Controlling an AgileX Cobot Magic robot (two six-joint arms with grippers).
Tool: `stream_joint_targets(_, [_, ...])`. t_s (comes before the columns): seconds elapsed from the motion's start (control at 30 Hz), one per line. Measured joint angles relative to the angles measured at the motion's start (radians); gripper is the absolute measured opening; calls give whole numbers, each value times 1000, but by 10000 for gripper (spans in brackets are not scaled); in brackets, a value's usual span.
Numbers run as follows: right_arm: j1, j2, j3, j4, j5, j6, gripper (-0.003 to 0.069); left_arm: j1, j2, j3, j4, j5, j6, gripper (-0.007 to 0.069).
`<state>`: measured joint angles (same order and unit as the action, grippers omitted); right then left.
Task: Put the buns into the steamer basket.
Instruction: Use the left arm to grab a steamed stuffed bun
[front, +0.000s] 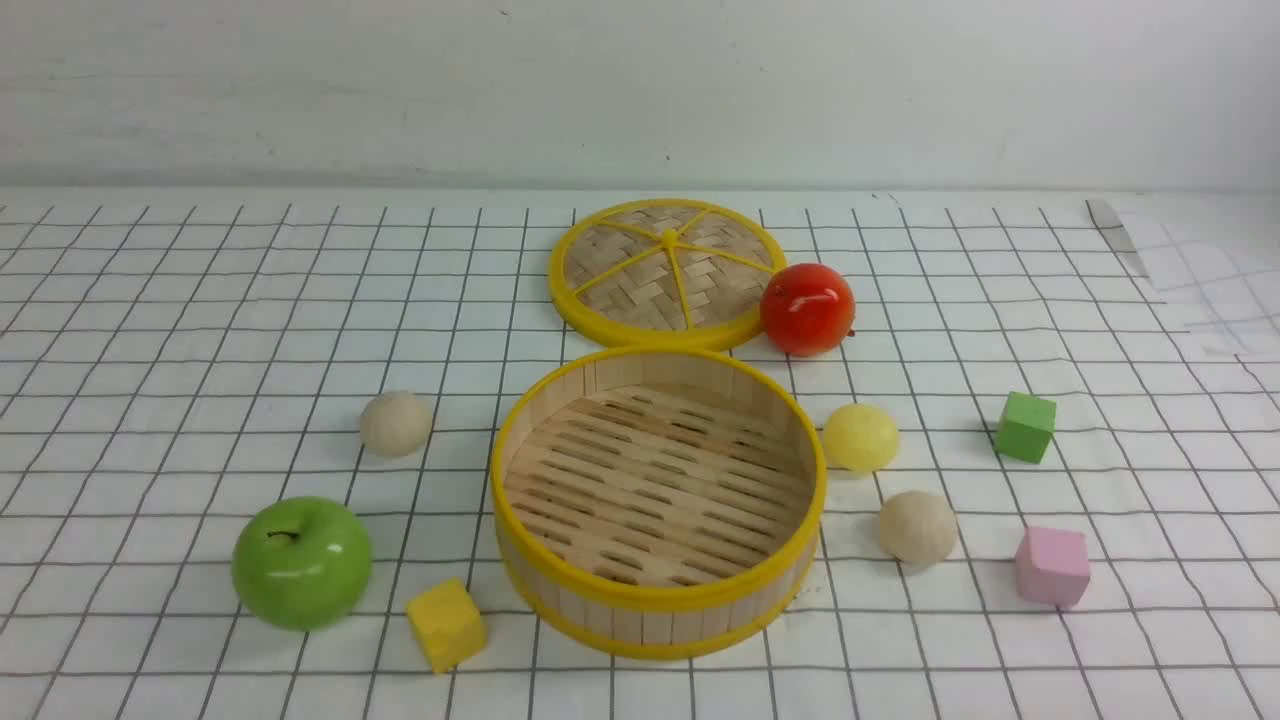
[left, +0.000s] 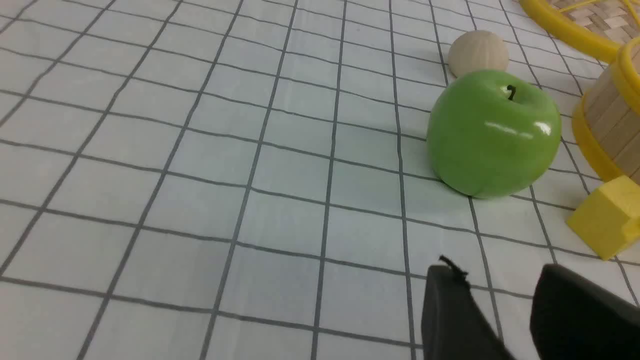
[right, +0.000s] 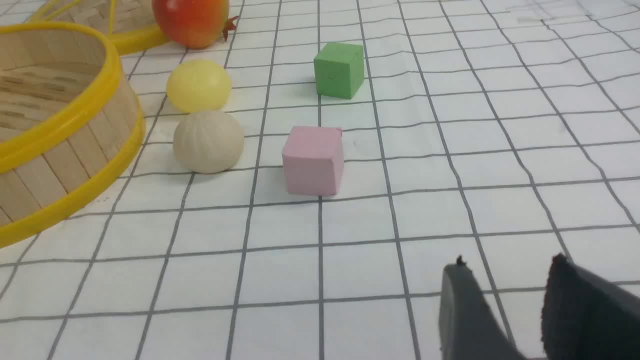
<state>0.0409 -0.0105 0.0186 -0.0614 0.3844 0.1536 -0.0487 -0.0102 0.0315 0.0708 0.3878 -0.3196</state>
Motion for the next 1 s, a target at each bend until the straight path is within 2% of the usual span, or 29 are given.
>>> stream_joint_targets(0.87, [0,0,0,0,0,0,239,0,0,0,-1,-2,0,238])
stream_joint_targets(1.0, [0,0,0,0,0,0,239,0,0,0,-50,-50,-10,238])
